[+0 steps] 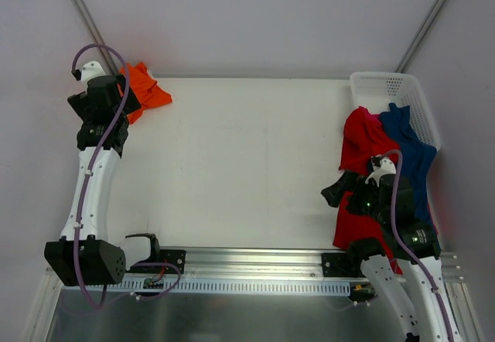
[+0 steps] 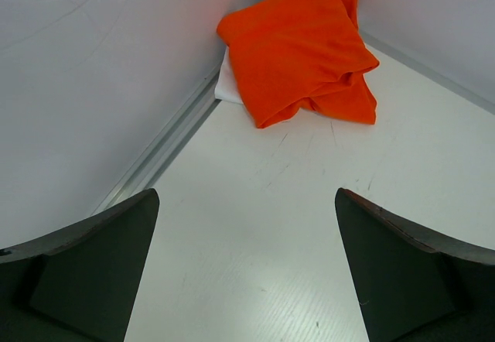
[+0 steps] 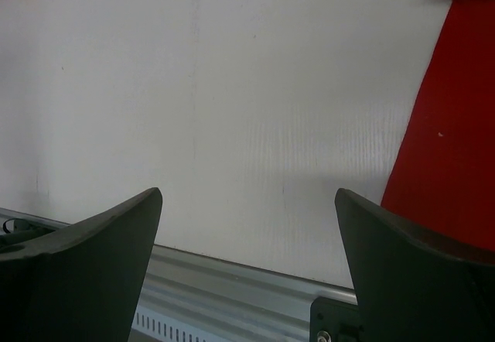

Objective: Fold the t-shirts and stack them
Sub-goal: Neatly place the folded tshirt to the corner

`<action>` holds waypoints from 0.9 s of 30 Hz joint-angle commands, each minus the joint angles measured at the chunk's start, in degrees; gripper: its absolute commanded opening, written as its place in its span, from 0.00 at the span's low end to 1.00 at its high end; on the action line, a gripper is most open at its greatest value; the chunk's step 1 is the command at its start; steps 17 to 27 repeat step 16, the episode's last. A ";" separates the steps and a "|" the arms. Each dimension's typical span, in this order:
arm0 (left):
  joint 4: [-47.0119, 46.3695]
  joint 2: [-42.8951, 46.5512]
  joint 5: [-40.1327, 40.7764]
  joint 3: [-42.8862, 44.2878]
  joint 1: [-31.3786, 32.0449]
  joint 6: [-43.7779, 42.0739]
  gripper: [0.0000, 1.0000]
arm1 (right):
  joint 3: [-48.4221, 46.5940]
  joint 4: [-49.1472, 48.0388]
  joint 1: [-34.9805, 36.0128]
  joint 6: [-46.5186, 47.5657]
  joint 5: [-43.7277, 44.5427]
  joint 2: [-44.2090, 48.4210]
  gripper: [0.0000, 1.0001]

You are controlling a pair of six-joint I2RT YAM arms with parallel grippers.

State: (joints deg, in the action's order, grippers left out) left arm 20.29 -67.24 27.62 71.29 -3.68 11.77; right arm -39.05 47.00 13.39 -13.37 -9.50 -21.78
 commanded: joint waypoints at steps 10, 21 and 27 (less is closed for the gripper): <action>-2.37 1.85 1.04 -0.36 2.01 0.36 0.99 | -8.41 1.95 0.24 5.28 8.79 -5.47 1.00; -1.13 -0.61 -2.65 0.79 2.10 -0.08 0.99 | -8.15 1.25 0.32 5.63 7.57 -4.58 1.00; -1.13 -0.61 -2.65 0.79 2.10 -0.08 0.99 | -8.15 1.25 0.32 5.63 7.57 -4.58 1.00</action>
